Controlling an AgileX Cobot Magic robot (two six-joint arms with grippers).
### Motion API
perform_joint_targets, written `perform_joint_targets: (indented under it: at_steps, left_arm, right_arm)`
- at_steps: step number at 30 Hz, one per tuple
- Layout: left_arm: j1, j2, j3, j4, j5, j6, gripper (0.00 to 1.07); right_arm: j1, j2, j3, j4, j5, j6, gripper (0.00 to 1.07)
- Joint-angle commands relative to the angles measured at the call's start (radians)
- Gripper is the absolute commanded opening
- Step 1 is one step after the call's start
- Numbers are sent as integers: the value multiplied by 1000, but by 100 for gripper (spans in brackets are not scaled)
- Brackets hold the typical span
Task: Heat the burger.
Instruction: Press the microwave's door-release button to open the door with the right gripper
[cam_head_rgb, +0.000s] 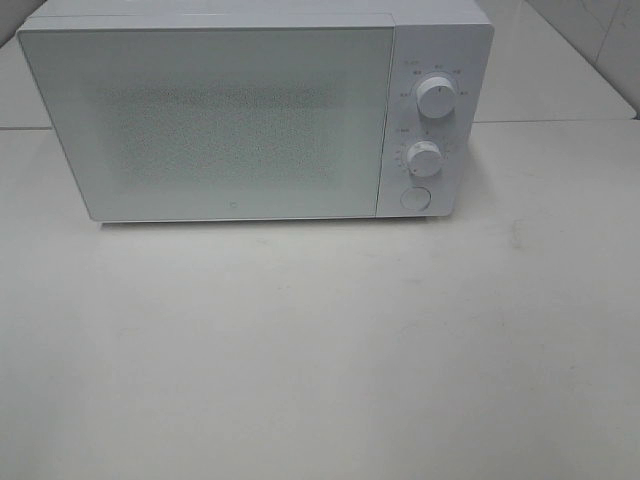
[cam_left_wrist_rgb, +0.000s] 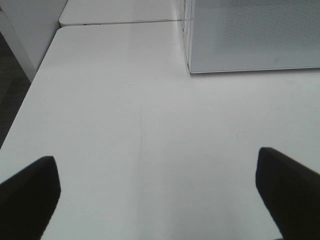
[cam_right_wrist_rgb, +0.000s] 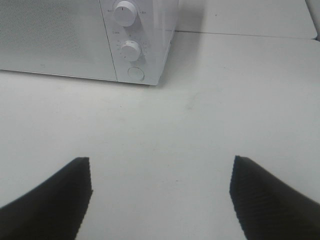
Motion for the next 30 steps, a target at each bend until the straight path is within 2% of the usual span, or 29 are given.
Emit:
perform_joint_targets:
  at_steps: [1,4,12,30]
  left_arm:
    - [1,-15,3,0,2,1,100]
    - [1,-15,3,0,2,1,100]
    - [1,-15,3,0,2,1,100]
    - [1,-15,3,0,2,1,100]
  right_arm:
    - [-20,-74,38,-13,-9,0,76]
    - [-25,-147,91,-20,-19,0,76]
    - [-34,-145,114,-20,26,0,76]
    - [-34,-130,113,-20,25,0,76]
